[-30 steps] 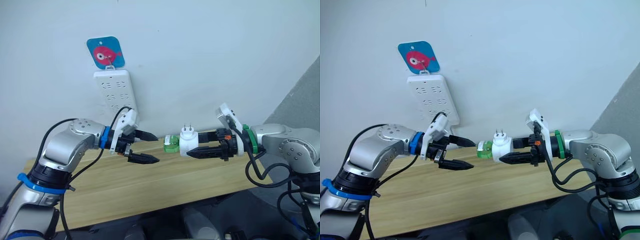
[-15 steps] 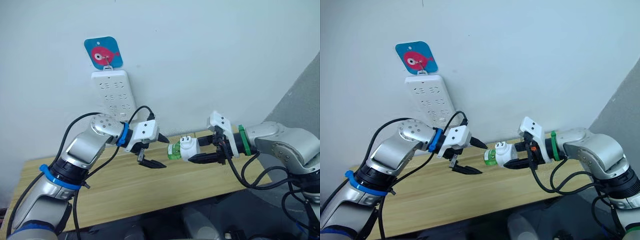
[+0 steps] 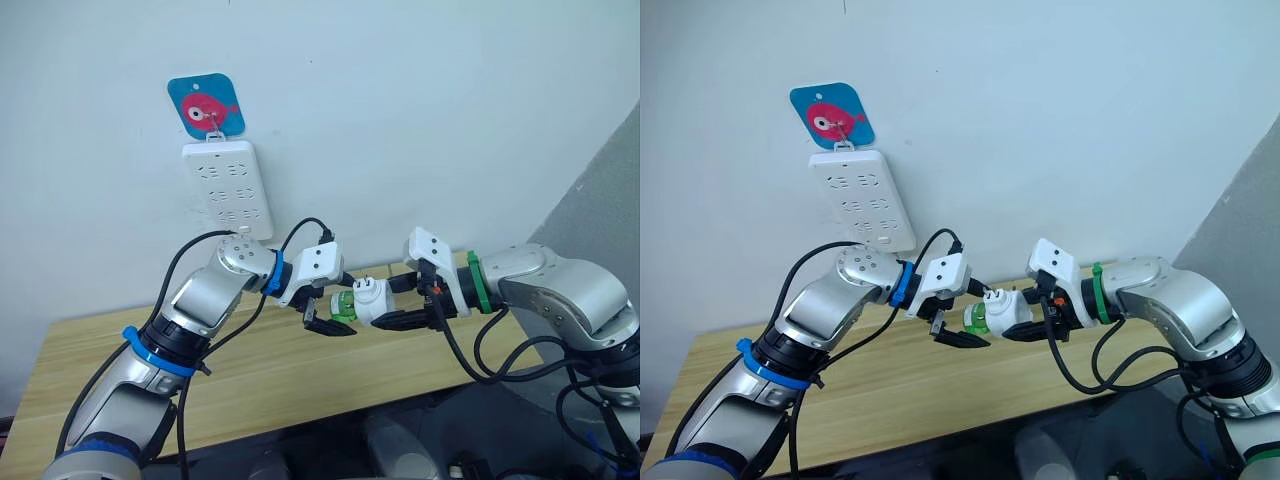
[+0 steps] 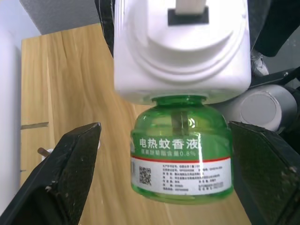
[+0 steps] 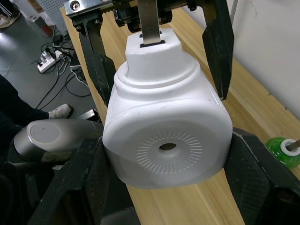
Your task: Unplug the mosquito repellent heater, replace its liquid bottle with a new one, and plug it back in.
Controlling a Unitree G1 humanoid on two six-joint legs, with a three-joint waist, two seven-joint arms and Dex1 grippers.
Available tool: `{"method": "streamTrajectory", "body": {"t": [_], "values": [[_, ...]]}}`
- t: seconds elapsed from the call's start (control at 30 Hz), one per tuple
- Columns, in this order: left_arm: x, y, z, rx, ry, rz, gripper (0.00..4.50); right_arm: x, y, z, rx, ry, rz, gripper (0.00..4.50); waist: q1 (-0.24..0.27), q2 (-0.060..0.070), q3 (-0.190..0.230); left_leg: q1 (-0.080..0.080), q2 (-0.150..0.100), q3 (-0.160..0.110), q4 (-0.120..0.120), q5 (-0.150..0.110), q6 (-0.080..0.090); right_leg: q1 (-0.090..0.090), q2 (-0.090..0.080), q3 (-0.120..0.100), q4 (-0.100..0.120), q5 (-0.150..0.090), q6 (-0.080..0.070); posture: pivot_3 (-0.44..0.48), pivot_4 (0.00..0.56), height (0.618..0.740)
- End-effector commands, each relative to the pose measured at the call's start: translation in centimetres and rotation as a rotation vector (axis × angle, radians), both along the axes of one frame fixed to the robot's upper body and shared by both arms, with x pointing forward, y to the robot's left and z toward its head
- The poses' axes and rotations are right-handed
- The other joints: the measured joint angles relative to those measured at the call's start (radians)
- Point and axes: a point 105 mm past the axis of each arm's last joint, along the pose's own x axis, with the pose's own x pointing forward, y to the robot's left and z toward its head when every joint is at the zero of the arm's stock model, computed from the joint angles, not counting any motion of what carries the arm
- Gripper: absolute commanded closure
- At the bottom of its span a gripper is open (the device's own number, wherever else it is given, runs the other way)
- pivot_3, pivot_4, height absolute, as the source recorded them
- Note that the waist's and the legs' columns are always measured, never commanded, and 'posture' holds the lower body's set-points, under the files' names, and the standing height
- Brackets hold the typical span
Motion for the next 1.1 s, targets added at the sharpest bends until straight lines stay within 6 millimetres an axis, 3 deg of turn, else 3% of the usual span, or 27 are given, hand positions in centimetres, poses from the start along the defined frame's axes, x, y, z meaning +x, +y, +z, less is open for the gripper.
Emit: {"method": "streamTrajectory", "body": {"t": [0.03, 0.23, 0.27, 0.43, 0.57, 0.6, 0.83, 1.1], "values": [[-0.2, -0.4, 0.6, -0.003, -0.022, -0.026, 0.38, -0.2, 0.6, 1.3, 0.015, -0.066, 0.047, 1.45, 0.000, 0.000, 0.000, 0.000, 0.000, 0.000, 0.000, 0.000, 0.000, 0.000, 0.000, 0.000, 0.000, 0.000, -0.001, -0.297, 0.044, 0.740], [-0.1, -0.2, 0.5, 0.003, -0.023, -0.022, 2.13, -0.3, 0.7, 1.3, 0.015, -0.069, 0.055, 1.45, 0.000, 0.000, 0.000, 0.000, 0.000, 0.000, 0.000, 0.000, 0.000, 0.000, 0.000, 0.000, 0.000, 0.000, -0.001, -0.297, 0.044, 0.740], [-0.1, -0.1, 0.5, 0.004, -0.024, -0.021, 2.22, -0.4, 0.7, 1.3, 0.016, -0.070, 0.056, 1.45, 0.000, 0.000, 0.000, 0.000, 0.000, 0.000, 0.000, 0.000, 0.000, 0.000, 0.000, 0.000, 0.000, 0.000, -0.001, -0.297, 0.044, 0.740], [0.2, -0.1, 0.5, -0.008, -0.026, -0.003, 2.22, -0.7, 0.9, 1.6, 0.034, -0.077, 0.083, 1.45, -0.001, 0.000, 0.000, 0.000, 0.000, 0.000, 0.000, 0.000, 0.000, 0.000, 0.000, 0.000, 0.000, 0.000, -0.001, -0.297, 0.044, 0.740], [0.1, 0.1, 0.5, -0.051, 0.036, 0.024, 2.22, -0.7, 0.4, 1.9, 0.040, -0.099, 0.076, 0.14, -0.001, 0.000, 0.000, 0.000, 0.000, 0.000, 0.000, 0.000, 0.000, 0.000, 0.000, 0.000, 0.000, 0.000, -0.001, -0.297, 0.044, 0.740], [0.1, 0.3, 0.5, -0.066, 0.062, 0.033, 2.22, -0.5, 0.1, 2.0, 0.036, -0.108, 0.064, 0.00, -0.001, 0.000, 0.000, 0.000, 0.000, 0.000, 0.000, 0.000, 0.000, 0.000, 0.000, 0.000, 0.000, 0.000, -0.001, -0.297, 0.044, 0.740], [-0.5, 1.6, 1.3, -0.242, 0.301, 0.129, 2.22, -1.3, -3.0, 3.1, 0.074, -0.153, 0.001, 0.00, 0.002, 0.000, 0.000, 0.000, 0.000, -0.001, 0.000, 0.000, 0.000, 0.000, 0.000, -0.002, 0.000, 0.000, 0.000, -0.287, 0.045, 0.740], [-1.2, 2.5, 5.2, -0.603, 0.609, 0.167, 2.22, -1.4, -3.1, 5.5, 0.536, -0.024, -0.246, 0.00, 0.000, -0.001, -0.005, 0.000, 0.000, -0.003, 0.001, 0.000, 0.000, 0.002, 0.000, -0.002, 0.001, 0.000, 0.000, -0.292, 0.039, 0.740]]}}
